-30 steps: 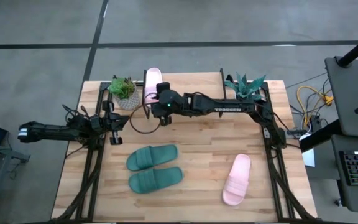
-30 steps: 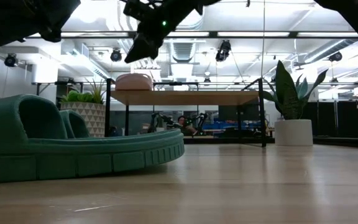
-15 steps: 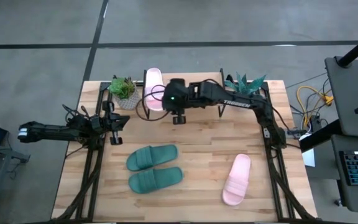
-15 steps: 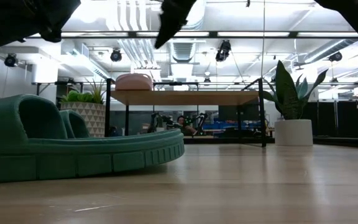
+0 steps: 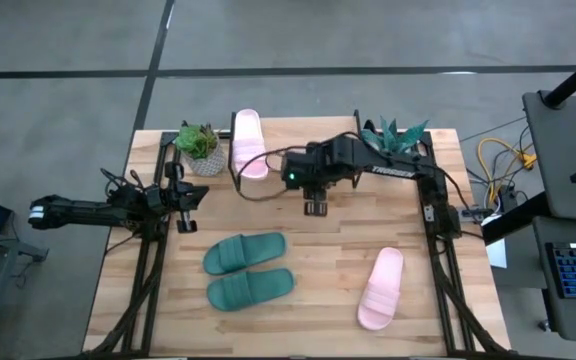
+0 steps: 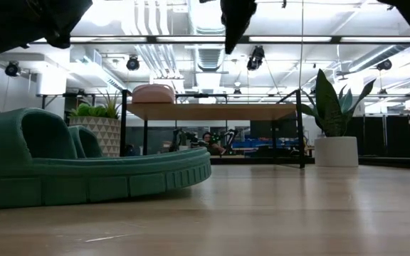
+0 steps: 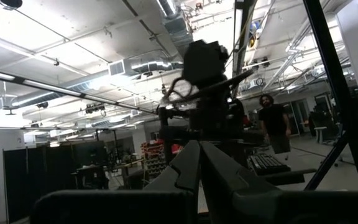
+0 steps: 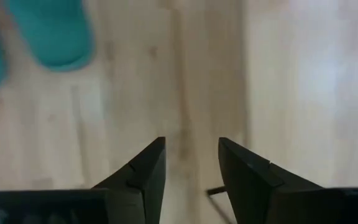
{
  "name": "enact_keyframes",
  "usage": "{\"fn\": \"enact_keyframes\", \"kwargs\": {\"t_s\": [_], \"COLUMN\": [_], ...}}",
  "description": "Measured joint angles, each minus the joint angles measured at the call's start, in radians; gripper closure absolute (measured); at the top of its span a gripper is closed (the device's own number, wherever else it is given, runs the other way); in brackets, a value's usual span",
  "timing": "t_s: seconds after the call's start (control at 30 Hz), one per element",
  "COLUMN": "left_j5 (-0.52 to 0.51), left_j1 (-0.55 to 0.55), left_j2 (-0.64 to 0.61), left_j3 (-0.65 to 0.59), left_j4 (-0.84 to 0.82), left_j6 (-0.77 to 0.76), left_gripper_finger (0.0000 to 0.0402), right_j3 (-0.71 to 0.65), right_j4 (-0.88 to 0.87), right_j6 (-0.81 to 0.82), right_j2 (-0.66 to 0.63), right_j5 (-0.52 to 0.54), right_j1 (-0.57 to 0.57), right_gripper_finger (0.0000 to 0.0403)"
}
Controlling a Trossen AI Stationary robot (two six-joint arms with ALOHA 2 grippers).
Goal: Pick and place slides into the shelf
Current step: Put the pink slipper on the shelf
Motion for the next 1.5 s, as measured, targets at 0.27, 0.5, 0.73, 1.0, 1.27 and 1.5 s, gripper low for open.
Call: {"fn": "enact_keyframes", "kwargs": {"t_s": [0.27,0.5,0.73,1.0,1.27,1.5], "left_j5": [0.000,0.000,0.000,0.000,0.000,0.000], "left_j1": [0.000,0.000,0.000,0.000,0.000,0.000], "left_j2": [0.002,0.002,0.002,0.002,0.002,0.007], "left_j3": [0.000,0.000,0.000,0.000,0.000,0.000], "left_j4": [-0.003,-0.002,-0.002,-0.001,0.000,-0.001], "left_j6": [0.000,-0.001,-0.002,-0.003,-0.003,-0.005], "left_gripper_finger": [0.0402,0.0402,0.0402,0.0402,0.0402,0.0402], "right_j3": [-0.088,-0.238,-0.422,-0.598,-0.718,-0.783], "right_j4": [-0.003,0.007,0.017,0.103,0.190,0.434], "right_j6": [0.076,0.334,0.676,0.973,1.154,1.178], "right_j2": [-0.078,-0.175,-0.222,-0.205,-0.191,-0.191], "right_j5": [-0.069,-0.037,0.060,0.158,0.169,0.057], "right_j1": [0.140,0.324,0.565,0.785,0.841,0.849], "right_gripper_finger": [0.0267,0.0275,0.0280,0.0280,0.0256,0.0168]}}
